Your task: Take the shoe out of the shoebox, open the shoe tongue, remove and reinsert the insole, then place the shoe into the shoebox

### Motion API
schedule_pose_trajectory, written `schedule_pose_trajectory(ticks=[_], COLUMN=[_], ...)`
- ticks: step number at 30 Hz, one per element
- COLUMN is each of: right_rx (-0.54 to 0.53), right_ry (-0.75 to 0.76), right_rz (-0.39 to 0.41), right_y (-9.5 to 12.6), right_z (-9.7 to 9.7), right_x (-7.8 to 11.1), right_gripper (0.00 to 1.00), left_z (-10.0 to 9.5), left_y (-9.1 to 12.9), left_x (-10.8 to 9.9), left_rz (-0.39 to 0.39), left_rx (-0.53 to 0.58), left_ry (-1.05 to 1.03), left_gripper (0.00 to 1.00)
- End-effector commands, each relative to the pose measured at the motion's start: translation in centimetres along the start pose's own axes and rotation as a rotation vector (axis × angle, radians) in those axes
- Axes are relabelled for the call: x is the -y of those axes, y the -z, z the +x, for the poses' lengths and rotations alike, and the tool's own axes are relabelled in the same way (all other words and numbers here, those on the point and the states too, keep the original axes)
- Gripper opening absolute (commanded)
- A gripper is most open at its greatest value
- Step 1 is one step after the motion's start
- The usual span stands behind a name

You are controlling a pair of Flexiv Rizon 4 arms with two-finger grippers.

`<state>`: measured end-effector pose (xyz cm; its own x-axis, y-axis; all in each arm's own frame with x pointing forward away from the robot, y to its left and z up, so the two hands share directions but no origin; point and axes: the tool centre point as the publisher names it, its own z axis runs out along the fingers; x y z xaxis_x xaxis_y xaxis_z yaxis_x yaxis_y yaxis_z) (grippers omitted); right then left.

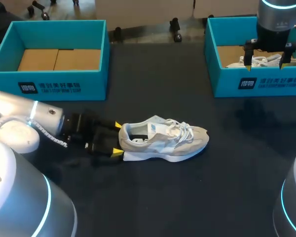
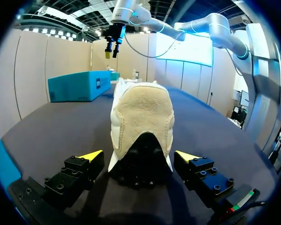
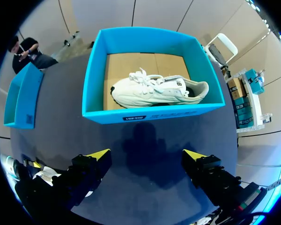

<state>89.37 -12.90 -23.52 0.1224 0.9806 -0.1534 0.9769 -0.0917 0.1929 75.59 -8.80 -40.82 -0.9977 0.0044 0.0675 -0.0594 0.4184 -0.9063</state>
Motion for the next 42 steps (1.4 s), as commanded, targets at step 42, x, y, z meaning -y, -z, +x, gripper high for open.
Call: schedule_pose_trajectory(ticks=[42], right_rx=[-0.001], right_ry=[0.000], right_rz=[-0.002], right_y=[-0.1], right_z=[0.0], right_x=[0.1], right_gripper=[1.00], left_z=[0.0], left_y=[-3.4], left_x=[0.6], left_rz=[0.021], left_rx=[0.021], left_ry=[0.012], left_gripper=[1.00])
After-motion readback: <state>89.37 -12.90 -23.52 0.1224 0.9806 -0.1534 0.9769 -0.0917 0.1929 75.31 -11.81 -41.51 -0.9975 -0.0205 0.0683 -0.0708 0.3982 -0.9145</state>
